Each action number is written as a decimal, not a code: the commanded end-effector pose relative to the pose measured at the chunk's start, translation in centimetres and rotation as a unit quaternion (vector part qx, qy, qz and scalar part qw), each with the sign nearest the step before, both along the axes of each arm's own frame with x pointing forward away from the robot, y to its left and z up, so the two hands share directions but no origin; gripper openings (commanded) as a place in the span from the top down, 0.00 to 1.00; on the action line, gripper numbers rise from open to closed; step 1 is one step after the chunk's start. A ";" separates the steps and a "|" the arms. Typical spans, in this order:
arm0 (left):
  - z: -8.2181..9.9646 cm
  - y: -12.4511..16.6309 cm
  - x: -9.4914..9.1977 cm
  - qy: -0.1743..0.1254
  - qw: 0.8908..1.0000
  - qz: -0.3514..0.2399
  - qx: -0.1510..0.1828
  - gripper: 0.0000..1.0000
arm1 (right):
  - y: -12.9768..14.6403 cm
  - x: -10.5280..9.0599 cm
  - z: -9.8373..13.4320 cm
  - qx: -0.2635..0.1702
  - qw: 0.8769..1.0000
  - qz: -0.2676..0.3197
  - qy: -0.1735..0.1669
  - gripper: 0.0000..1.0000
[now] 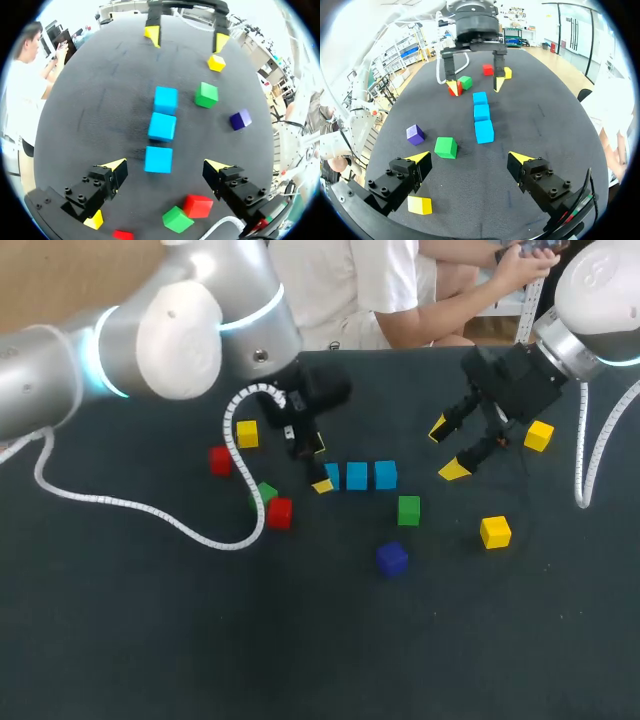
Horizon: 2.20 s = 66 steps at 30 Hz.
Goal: Place the blue cubes, place green cubes on the blue cubes, place the yellow cubes on the green cubes, then place the red cubes on the yellow cubes, and place purple cube on the red cubes.
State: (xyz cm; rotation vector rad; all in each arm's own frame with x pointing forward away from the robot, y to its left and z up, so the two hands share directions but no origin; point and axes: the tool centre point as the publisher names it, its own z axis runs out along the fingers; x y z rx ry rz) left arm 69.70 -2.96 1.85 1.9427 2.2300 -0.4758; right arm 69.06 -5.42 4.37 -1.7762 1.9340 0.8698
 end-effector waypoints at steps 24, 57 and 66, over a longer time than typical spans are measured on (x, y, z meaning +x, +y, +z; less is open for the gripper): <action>3.3 4.6 -2.8 -0.042 0.996 0.040 -0.067 0.00 | 0.0 0.0 0.0 0.001 1.000 0.000 -0.001 0.00; 3.6 4.5 -1.1 -0.066 0.988 -0.008 -0.137 0.00 | 0.0 0.0 0.0 0.001 1.000 0.000 -0.001 0.00; 3.6 4.5 -1.1 -0.066 0.988 -0.008 -0.137 0.00 | 0.0 0.0 0.0 0.001 1.000 0.000 -0.001 0.00</action>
